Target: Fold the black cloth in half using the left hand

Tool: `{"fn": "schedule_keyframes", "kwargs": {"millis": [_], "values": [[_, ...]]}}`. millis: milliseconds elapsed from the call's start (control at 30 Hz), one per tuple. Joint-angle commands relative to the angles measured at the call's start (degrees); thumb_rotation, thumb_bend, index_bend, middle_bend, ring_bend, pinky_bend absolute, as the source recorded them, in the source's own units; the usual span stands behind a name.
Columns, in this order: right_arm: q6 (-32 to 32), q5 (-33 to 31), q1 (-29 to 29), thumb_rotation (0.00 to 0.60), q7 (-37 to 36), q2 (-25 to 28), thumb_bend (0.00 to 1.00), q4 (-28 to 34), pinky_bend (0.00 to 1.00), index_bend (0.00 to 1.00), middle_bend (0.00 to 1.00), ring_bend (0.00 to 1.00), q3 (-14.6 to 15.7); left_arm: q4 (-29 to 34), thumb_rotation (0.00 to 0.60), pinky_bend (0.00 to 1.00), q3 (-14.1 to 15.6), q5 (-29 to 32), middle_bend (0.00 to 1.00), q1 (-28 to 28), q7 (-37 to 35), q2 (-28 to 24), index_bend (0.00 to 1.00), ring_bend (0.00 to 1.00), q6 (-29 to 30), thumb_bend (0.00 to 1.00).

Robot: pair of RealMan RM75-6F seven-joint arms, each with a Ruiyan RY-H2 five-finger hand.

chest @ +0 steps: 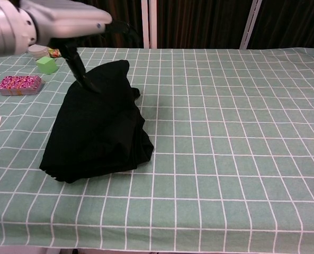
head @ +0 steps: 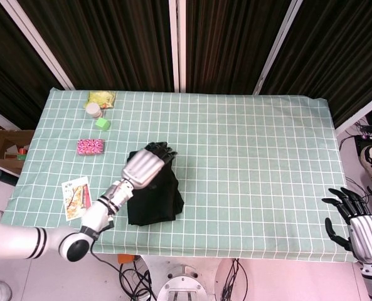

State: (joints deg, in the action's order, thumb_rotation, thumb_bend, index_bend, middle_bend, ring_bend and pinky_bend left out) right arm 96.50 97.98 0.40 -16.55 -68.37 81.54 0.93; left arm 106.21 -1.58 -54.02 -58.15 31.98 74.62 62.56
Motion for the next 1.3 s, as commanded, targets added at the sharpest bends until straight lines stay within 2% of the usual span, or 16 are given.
{"fn": "schedule_keyframes", "kwargs": {"millis": [33,133,233,467,700,833,967,1133,1300], "values": [[-0.1,-0.1,0.0,0.600,-0.2,-0.2,0.47,-0.2,0.16,0.32,0.19,0.09,0.0,-3.3,0.600,0.19,0.1,-1.8,0.15,2.3,-3.1,0.9,0.15,0.08,-0.5,0.00],[-0.1,0.0,0.1,0.600,-0.2,-0.5,0.47,-0.4,0.16,0.32,0.19,0.09,0.0,-7.5,0.600,0.18,0.1,-0.9,0.15,2.2,-3.7,3.5,0.16,0.08,-3.5,0.00],[-0.1,-0.1,0.0,0.600,0.0,-0.5,0.47,-0.4,0.16,0.32,0.19,0.09,0.0,-11.7,0.600,0.18,-0.3,0.5,0.15,1.6,-4.2,6.1,0.16,0.08,-6.8,0.05],[0.2,-0.5,-0.4,0.600,0.0,-0.5,0.47,-0.3,0.16,0.32,0.19,0.09,0.0,-18.8,0.600,0.18,-1.0,6.6,0.16,-0.7,-3.4,10.9,0.16,0.08,-14.9,0.07],[0.3,-0.4,-0.6,0.600,0.0,-0.7,0.47,-0.5,0.16,0.32,0.19,0.09,0.2,-24.0,0.600,0.18,0.0,10.4,0.15,-1.8,0.3,15.5,0.16,0.08,-16.7,0.07],[0.7,-0.3,-0.6,0.600,-0.1,-0.5,0.47,-0.4,0.16,0.32,0.19,0.09,0.1,-19.6,0.600,0.18,-0.6,8.7,0.15,-0.9,0.6,13.1,0.16,0.08,-13.0,0.07],[0.8,-0.1,-0.5,0.600,-0.3,-0.5,0.47,-0.6,0.16,0.32,0.19,0.09,0.0,-10.8,0.600,0.18,-0.8,3.5,0.15,1.9,-0.1,7.9,0.16,0.08,-6.5,0.07],[0.6,0.0,-0.3,0.600,-1.0,-0.8,0.47,-1.2,0.16,0.32,0.19,0.09,-0.1,-1.9,0.600,0.18,1.7,-3.5,0.15,6.3,-1.4,2.3,0.16,0.08,-1.4,0.07],[0.2,0.0,0.0,0.600,-1.8,-1.2,0.47,-2.1,0.16,0.32,0.19,0.09,0.0,2.2,0.600,0.18,5.1,-8.9,0.15,9.2,-1.6,1.1,0.17,0.08,-0.6,0.07]]}}
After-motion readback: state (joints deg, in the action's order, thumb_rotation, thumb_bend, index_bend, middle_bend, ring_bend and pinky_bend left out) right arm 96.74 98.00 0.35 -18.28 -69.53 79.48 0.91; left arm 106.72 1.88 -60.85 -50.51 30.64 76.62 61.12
